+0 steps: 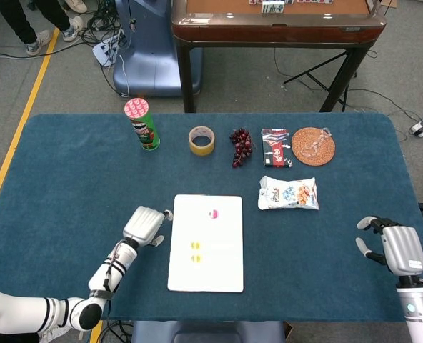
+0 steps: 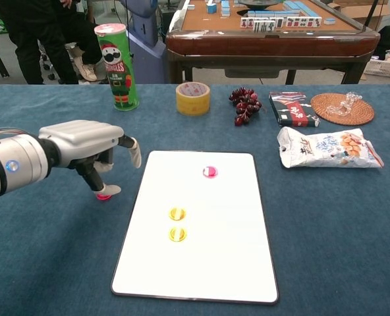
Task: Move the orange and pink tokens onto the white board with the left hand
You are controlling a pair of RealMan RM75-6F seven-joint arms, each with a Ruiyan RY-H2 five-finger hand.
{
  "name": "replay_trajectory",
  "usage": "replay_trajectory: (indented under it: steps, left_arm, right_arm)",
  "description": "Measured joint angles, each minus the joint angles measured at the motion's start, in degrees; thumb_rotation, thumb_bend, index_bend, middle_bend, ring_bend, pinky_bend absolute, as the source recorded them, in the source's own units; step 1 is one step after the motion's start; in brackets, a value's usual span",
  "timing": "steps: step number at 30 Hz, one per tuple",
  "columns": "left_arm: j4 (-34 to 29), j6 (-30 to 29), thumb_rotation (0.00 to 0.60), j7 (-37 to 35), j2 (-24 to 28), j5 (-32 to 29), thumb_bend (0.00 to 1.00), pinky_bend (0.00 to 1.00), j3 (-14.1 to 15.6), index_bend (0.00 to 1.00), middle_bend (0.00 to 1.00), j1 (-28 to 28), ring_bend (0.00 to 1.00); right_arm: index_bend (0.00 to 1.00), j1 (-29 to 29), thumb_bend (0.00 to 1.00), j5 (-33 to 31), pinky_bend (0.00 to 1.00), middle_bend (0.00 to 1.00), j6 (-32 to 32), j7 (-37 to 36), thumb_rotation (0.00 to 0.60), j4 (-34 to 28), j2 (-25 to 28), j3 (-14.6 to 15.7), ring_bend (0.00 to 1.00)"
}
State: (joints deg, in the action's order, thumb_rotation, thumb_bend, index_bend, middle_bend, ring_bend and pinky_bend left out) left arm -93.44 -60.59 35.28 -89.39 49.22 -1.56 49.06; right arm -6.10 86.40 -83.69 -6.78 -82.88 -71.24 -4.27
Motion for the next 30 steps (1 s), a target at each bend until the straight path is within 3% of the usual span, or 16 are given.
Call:
replay_trajectory:
  steps: [11, 30]
  left_arm:
    - [3.9, 1.3, 0.6, -2.4, -1.6, 0.4, 0.3, 1.0, 0.7, 0.45, 1.0, -2.7, 1.0]
    - [9.4, 3.5, 0.6, -5.4, -3.4, 0.9, 0.3, 1.0, -1.0, 0.51, 1.0, -5.4, 1.0]
  right_arm:
    - [0.47, -0.3, 0.25, -0.2, 0.61, 0.5, 0.5, 0.8, 0.6, -0.5, 0.0, 0.1, 0.5]
    - [0.47, -0.6, 0.25, -0.3, 0.61, 0.5, 0.9, 1.7, 0.6, -1.1, 0.0, 0.2, 0.5]
